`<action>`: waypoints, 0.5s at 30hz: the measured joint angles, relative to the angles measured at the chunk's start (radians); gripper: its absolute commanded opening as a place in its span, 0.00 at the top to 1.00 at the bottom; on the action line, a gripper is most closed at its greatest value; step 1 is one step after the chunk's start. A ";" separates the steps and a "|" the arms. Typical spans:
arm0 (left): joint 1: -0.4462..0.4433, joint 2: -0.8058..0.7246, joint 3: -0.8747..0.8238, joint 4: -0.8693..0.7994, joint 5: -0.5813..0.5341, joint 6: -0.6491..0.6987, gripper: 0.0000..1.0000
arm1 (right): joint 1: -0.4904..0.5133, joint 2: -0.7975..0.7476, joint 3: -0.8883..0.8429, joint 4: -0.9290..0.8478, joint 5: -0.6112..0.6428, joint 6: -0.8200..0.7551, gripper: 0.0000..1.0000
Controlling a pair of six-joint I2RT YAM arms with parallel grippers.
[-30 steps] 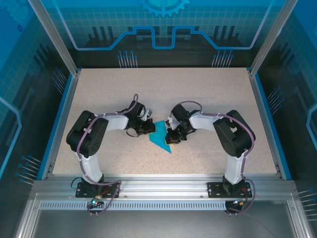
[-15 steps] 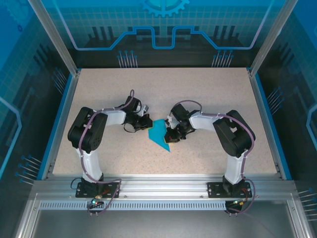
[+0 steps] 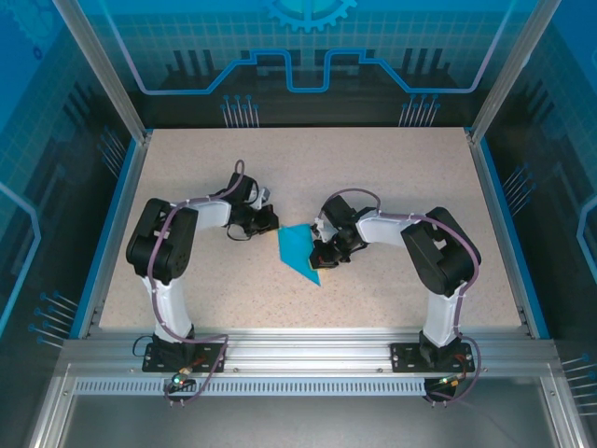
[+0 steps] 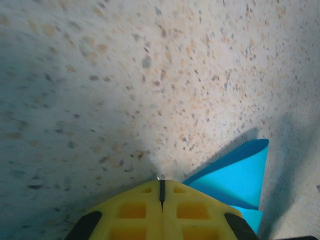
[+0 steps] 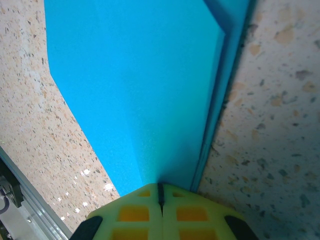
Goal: Fold a paper plane with a square sheet of paper (fold left side to right side)
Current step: Fourth fold the wing at the center of the table.
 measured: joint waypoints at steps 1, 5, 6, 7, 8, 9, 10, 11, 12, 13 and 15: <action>0.006 -0.016 -0.010 0.004 -0.013 0.000 0.96 | 0.000 0.000 0.000 0.000 0.000 0.000 1.00; 0.024 -0.116 -0.073 0.013 -0.023 -0.002 0.95 | 0.000 0.000 0.001 0.000 0.000 0.000 1.00; 0.024 -0.143 -0.089 0.016 -0.019 -0.002 0.95 | 0.000 0.000 0.001 0.000 0.000 0.000 1.00; 0.022 -0.164 -0.103 0.026 -0.010 -0.002 0.94 | 0.000 0.000 0.001 0.000 0.000 0.000 1.00; 0.018 -0.180 -0.115 0.038 0.005 -0.005 0.94 | 0.000 0.000 0.001 0.000 0.000 0.000 1.00; 0.013 -0.189 -0.125 0.051 0.021 -0.005 0.94 | 0.000 0.000 0.001 0.000 0.000 0.000 1.00; 0.007 -0.190 -0.133 0.067 0.039 -0.006 0.94 | 0.000 0.000 0.001 0.000 0.000 0.000 1.00; -0.002 -0.188 -0.138 0.079 0.055 -0.009 0.94 | 0.000 0.000 0.001 0.000 0.000 0.000 1.00; -0.014 -0.182 -0.140 0.087 0.069 -0.013 0.94 | 0.000 0.001 0.001 0.000 0.000 0.000 1.00; -0.029 -0.172 -0.140 0.099 0.083 -0.021 0.94 | 0.000 0.001 0.001 -0.001 0.000 0.000 1.00; -0.061 -0.151 -0.139 0.122 0.102 -0.031 0.94 | 0.000 0.001 0.001 -0.001 0.000 0.000 1.00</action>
